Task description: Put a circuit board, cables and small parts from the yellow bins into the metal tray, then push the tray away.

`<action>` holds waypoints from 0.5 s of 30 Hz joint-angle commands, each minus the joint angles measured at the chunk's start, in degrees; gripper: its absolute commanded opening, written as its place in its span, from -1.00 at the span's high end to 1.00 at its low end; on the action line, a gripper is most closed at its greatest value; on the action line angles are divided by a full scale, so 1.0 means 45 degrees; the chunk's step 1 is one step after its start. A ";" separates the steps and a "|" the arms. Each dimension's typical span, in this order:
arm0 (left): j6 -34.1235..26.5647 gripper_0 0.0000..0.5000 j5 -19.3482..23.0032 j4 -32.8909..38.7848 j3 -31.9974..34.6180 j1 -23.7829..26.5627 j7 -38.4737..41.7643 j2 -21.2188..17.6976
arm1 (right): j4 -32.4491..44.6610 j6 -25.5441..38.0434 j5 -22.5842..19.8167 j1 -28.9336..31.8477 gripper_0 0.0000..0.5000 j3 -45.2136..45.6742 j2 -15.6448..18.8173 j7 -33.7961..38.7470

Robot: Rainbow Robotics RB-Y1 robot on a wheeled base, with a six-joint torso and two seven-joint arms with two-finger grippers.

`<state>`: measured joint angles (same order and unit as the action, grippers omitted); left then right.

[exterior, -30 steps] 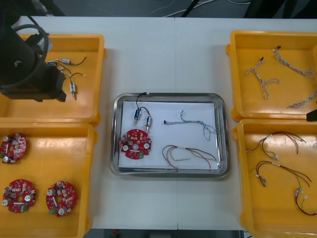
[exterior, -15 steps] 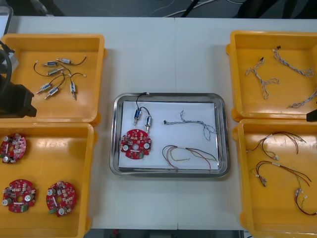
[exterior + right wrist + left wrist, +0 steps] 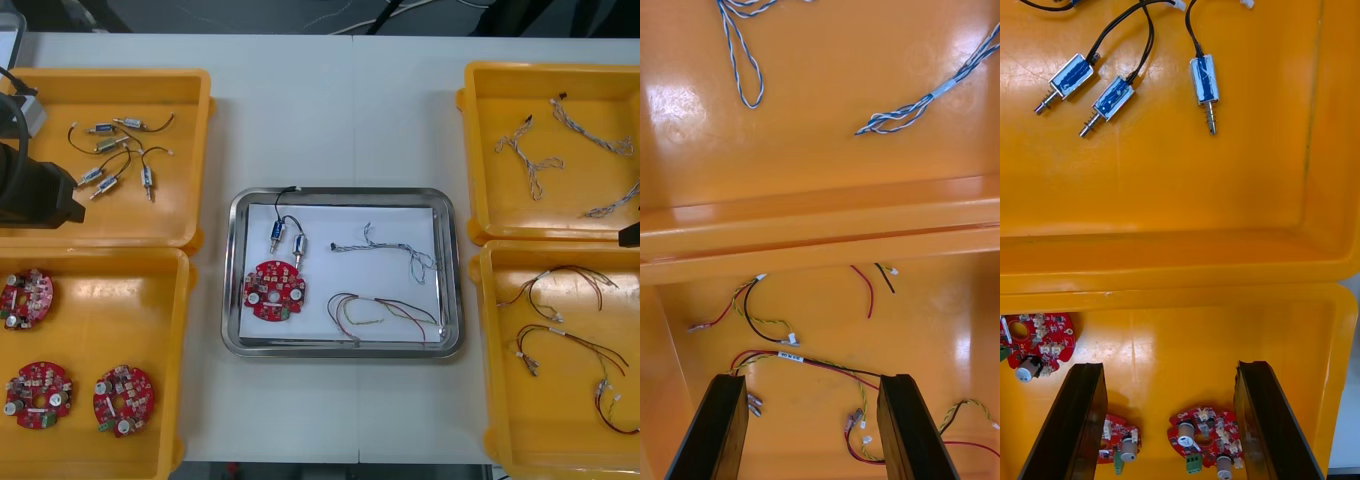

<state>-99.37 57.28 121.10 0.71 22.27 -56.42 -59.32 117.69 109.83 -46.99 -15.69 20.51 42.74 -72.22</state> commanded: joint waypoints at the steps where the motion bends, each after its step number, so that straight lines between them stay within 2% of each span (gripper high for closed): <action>1: 0.0110 -1.00 0.0083 0.0276 0.0370 -0.0145 -0.0256 0.0037 | 0.0643 0.0039 -0.0223 0.0148 -1.00 0.0109 0.0286 0.0151; 9: 0.0070 -1.00 0.0122 0.0276 0.0370 -0.0145 -0.0256 0.0095 | 0.1464 0.0039 -0.0398 0.0148 -1.00 -0.1141 0.0384 0.0034; 15: 0.0051 -1.00 0.0122 0.0276 0.0370 -0.0165 -0.0295 0.0115 | 0.1542 0.0039 -0.1805 0.0030 -1.00 -0.1883 0.0423 -0.0415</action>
<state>-99.37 57.47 121.10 0.71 22.27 -56.42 -59.18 122.83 109.83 -52.91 -15.62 13.94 42.75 -72.25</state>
